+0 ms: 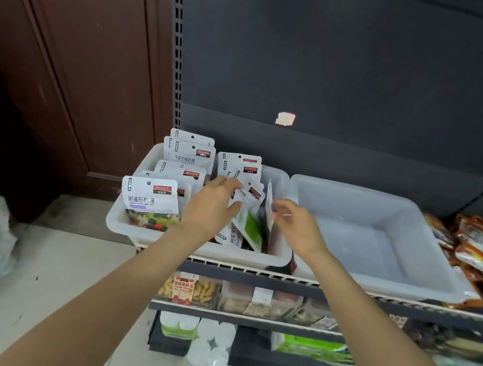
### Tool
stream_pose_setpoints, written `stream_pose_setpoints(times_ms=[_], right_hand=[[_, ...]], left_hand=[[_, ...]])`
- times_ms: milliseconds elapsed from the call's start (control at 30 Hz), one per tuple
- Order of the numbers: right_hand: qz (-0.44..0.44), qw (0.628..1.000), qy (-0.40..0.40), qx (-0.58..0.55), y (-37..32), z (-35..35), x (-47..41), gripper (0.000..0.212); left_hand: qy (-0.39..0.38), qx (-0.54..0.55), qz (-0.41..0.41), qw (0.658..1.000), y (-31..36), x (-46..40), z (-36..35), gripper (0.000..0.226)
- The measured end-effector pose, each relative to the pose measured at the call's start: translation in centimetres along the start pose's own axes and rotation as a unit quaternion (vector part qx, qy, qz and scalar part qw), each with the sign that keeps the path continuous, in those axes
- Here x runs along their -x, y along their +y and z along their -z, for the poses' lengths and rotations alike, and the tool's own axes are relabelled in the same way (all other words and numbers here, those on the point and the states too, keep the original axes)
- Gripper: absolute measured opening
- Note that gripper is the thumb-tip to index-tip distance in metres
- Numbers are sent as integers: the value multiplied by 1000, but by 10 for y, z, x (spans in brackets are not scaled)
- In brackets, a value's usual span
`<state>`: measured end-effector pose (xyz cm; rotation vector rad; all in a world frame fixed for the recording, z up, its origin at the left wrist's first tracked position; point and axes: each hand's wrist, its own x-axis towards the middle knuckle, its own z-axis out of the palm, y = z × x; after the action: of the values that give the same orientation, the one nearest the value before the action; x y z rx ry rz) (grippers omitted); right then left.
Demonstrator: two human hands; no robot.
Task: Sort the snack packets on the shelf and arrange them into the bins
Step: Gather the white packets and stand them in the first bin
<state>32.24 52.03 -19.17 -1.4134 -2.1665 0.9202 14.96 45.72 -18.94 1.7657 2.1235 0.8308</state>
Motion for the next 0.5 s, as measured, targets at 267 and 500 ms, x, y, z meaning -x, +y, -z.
stream_pose_setpoints(times_ms=[267, 500], right_hand=[[66, 986, 100, 120, 26, 50, 49, 29], [25, 967, 175, 181, 91, 131, 92, 30]], left_hand=[[27, -77, -92, 992, 57, 15, -6, 24], [-21, -81, -157, 984, 160, 13, -70, 27]])
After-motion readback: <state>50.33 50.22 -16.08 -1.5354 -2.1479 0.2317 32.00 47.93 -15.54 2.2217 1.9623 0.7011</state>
